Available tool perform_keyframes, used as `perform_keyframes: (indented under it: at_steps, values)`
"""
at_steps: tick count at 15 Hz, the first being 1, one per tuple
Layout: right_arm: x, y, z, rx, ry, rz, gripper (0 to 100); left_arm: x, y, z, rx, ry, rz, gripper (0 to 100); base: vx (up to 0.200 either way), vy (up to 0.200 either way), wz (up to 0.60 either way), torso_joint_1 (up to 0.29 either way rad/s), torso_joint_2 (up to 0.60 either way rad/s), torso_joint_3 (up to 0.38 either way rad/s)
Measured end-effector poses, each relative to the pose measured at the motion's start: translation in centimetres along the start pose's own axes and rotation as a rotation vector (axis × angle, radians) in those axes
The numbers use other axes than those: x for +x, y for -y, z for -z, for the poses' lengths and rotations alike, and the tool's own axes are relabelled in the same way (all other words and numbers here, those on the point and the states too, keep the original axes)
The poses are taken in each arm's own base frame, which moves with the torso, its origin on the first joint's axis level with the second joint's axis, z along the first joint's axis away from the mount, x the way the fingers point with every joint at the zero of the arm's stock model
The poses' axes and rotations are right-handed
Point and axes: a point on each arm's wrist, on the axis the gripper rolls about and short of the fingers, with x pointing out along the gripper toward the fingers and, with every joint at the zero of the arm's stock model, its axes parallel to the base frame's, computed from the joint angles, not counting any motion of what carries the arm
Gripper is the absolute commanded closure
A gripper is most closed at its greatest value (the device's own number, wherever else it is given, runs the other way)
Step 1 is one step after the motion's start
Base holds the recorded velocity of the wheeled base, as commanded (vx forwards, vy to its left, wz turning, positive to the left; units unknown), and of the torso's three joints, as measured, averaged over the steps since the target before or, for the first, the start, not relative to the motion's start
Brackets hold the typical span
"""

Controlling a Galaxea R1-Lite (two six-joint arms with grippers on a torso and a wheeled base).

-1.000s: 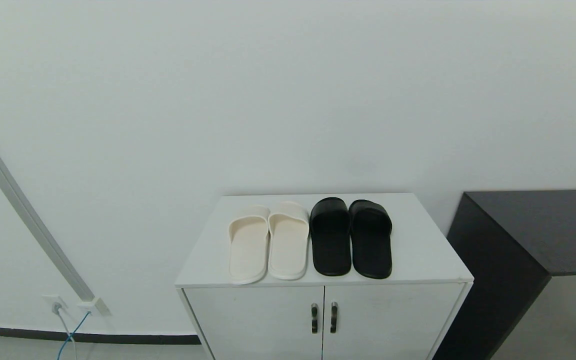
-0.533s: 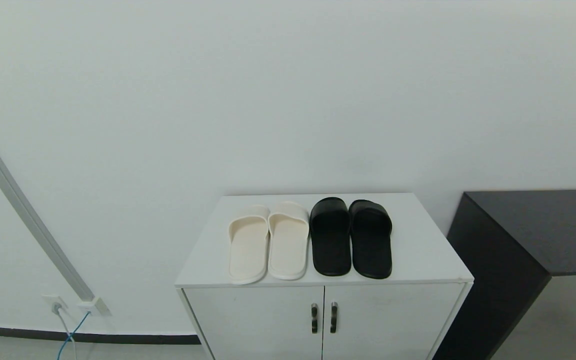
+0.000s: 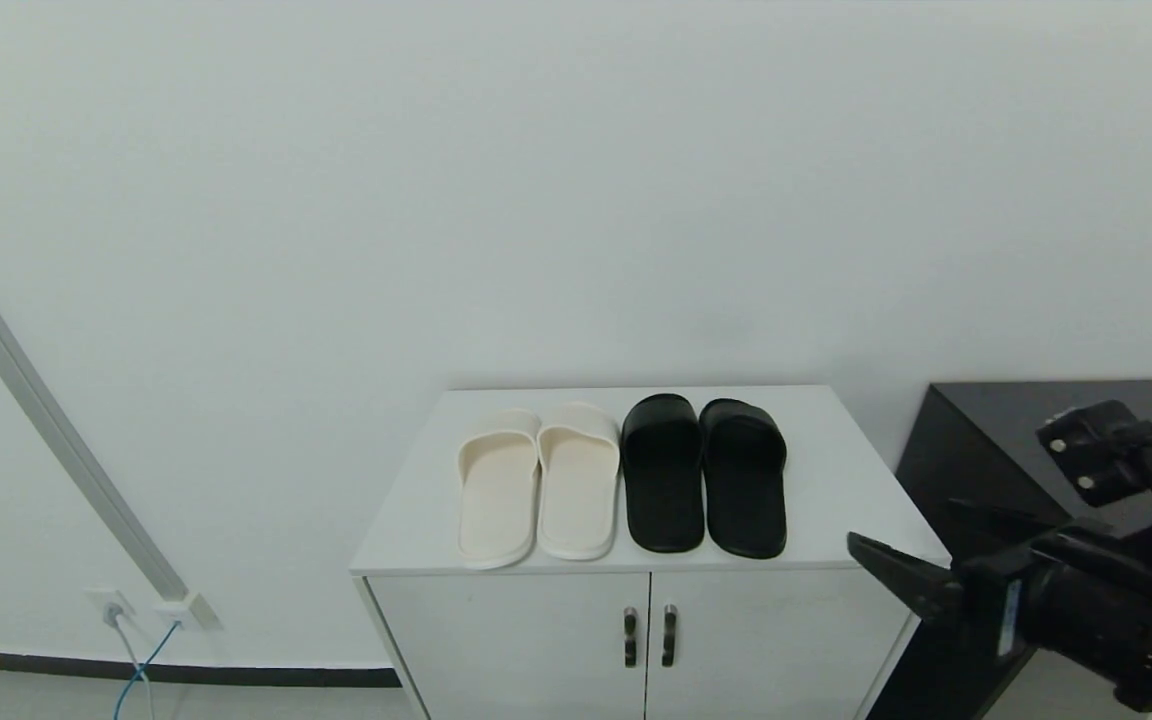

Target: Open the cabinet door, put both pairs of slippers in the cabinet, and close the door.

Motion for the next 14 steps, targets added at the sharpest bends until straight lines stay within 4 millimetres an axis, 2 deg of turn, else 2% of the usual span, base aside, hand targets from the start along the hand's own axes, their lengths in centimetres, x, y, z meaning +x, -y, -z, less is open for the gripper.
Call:
perform_keyframes:
  at_steps: [4,8,11,14]
  values:
    - [4.4,-3.9,-0.8,0.022,-0.01,0.061,0,0.0,0.0,0.0,0.0,0.0,0.0,100,0.0,0.0,0.0,0.0,0.0,0.0]
    - [9.4,-6.5,-0.7,0.073,-0.01,0.161,0,0.0,0.0,0.0,0.0,0.0,0.0,100,0.0,0.0,0.0,0.0,0.0,0.0]
    - [12.9,-7.7,-0.3,0.099,-0.003,0.22,0,0.0,0.0,0.0,0.0,0.0,0.0,100,0.0,0.0,0.0,0.0,0.0,0.0]
    - [16.2,-8.1,0.4,0.1,-0.002,0.288,0,0.0,0.0,0.0,0.0,0.0,0.0,100,0.0,0.0,0.0,0.0,0.0,0.0]
